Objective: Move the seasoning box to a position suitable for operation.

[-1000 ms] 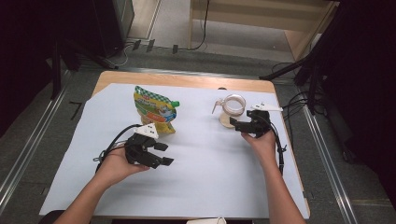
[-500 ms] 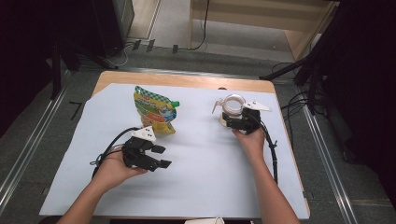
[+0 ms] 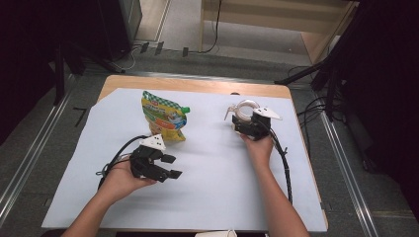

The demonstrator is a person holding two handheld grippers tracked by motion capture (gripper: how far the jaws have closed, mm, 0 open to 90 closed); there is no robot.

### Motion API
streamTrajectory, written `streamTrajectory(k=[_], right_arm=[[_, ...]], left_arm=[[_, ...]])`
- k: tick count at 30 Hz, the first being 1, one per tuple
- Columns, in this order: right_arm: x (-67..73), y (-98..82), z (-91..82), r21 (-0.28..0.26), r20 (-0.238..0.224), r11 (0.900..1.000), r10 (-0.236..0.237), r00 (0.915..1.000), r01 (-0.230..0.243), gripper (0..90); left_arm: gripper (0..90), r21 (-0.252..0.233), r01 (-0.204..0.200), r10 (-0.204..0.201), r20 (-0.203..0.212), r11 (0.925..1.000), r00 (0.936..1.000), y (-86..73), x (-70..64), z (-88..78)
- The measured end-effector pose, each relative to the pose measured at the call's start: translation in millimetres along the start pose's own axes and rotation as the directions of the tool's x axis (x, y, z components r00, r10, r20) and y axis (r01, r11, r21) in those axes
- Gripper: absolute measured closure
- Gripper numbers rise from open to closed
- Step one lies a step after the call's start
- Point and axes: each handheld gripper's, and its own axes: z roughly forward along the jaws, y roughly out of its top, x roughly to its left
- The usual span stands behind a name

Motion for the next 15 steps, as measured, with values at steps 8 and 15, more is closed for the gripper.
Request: streamTrajectory(k=[8, 15], right_arm=[[1.7, 1.0, 1.0, -0.009, 0.015, 1.0, -0.011, 0.9998, 0.011, 10.6], [-4.6, 3.6, -2.8, -0.018, -0.003, 0.999, 0.027, 0.9996, -0.027, 11.5]], left_arm=[[39.2, -0.002, -0.001, 0.001, 0.001, 1.0, 1.0, -0.5, 1.0, -1.5], [39.3, 0.009, 0.0, 0.0, -0.001, 1.0, 1.0, -0.2, 2.3, 0.9]])
